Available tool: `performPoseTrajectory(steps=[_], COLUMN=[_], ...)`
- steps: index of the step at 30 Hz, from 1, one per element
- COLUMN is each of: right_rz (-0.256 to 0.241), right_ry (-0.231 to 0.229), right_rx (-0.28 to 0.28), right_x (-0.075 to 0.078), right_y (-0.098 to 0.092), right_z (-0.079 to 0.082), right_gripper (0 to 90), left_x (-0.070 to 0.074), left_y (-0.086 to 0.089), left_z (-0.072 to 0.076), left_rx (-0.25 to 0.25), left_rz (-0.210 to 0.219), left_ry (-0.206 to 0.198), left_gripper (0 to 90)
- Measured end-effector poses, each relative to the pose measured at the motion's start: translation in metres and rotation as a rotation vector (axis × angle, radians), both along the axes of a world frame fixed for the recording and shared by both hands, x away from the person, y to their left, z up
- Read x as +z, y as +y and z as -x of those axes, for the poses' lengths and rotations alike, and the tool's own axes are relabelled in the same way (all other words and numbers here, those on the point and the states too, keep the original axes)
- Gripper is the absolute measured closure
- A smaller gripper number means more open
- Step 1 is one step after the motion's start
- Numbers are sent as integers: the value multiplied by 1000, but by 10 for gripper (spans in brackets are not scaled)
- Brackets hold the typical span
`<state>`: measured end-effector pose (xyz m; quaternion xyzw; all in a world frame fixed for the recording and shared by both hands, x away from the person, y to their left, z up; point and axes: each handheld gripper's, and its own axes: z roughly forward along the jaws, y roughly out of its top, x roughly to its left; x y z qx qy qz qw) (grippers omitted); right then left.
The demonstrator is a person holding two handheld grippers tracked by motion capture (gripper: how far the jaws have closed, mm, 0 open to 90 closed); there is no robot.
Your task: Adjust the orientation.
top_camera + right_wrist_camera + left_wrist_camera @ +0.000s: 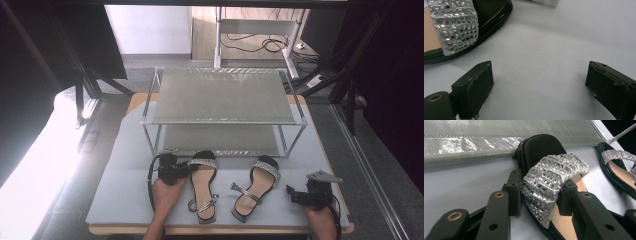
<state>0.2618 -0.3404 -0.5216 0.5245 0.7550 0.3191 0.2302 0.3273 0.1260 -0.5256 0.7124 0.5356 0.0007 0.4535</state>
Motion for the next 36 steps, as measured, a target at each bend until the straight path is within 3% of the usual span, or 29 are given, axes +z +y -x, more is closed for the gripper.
performPoseTrajectory(steps=[7, 20, 25, 30, 36], right_rz=[0, 1, 1, 1, 1], right_ry=[0, -1, -1, -1, -1], right_rx=[0, 0, 0, 0, 0], right_x=[0, 0, 0, 0, 0], right_y=[0, 0, 0, 0, 0], right_z=[0, 0, 0, 0, 0], right_gripper=[71, 71, 71, 71, 71], left_x=[5, 29, 35, 45, 59], left_y=[5, 19, 23, 23, 24], left_z=[-4, -5, -5, -4, 0], left_rx=[-18, -49, -75, -102, -126], left_rz=[31, 38, 85, 84, 117], left_ry=[25, 41, 70, 71, 62], left_gripper=[658, 680, 682, 683, 683])
